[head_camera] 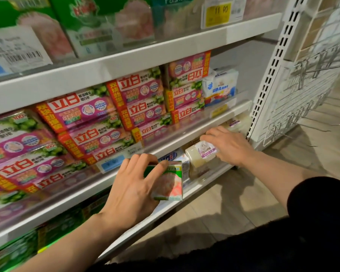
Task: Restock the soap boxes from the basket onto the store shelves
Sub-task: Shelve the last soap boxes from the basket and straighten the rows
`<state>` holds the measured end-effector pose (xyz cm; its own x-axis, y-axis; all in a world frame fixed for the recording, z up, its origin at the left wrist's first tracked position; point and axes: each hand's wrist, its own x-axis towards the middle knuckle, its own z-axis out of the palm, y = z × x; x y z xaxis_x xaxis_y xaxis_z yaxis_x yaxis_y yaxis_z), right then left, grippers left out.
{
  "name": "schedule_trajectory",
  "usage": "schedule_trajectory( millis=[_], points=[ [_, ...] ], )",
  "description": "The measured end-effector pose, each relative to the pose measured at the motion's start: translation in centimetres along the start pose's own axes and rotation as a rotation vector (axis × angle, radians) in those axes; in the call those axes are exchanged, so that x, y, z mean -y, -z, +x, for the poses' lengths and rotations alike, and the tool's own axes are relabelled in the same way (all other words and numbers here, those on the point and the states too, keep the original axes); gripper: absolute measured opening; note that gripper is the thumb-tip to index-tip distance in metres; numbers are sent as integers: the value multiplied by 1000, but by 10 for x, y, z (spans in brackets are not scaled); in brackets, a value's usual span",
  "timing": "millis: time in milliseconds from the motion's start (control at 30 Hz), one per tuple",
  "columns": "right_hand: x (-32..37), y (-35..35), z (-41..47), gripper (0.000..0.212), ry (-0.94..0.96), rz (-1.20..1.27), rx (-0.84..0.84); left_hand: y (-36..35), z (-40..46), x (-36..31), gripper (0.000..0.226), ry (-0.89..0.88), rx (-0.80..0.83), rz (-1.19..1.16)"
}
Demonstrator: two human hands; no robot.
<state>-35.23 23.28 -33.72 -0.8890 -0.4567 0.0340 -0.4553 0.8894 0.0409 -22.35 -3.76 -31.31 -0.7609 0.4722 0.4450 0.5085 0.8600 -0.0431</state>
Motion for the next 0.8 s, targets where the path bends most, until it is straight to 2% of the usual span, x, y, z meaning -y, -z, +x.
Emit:
schedule_trajectory(
  millis=[233, 300, 333, 400, 467, 533, 600, 667, 800],
  points=[
    [-9, -25, 2, 65, 56, 19, -51, -8, 7, -5, 78, 18, 17, -17],
    [-5, -29, 2, 53, -27, -11, -133, -10, 7, -6, 77, 14, 18, -13],
    [-2, -30, 3, 48, -128, 13, -194, -10, 6, -6, 77, 17, 13, -13],
    [8, -31, 8, 37, -394, 178, -268, -10, 6, -6, 79, 24, -10, -16],
    [14, -33, 14, 15, -545, 490, -231, -9, 5, -6, 82, 25, -42, -26],
    [16, -38, 17, 18, -557, 719, -199, -9, 5, -5, 82, 48, -78, -44],
    [17, -37, 17, 15, -551, 866, -175, -9, 6, -5, 73, 81, -123, -79],
    [19, -34, 16, 24, -518, 930, -111, -9, 9, -5, 63, 117, -169, -121],
    [17, -32, 12, 24, -485, 1062, 4, -10, 16, -3, 71, 181, -207, -151]
  ],
)
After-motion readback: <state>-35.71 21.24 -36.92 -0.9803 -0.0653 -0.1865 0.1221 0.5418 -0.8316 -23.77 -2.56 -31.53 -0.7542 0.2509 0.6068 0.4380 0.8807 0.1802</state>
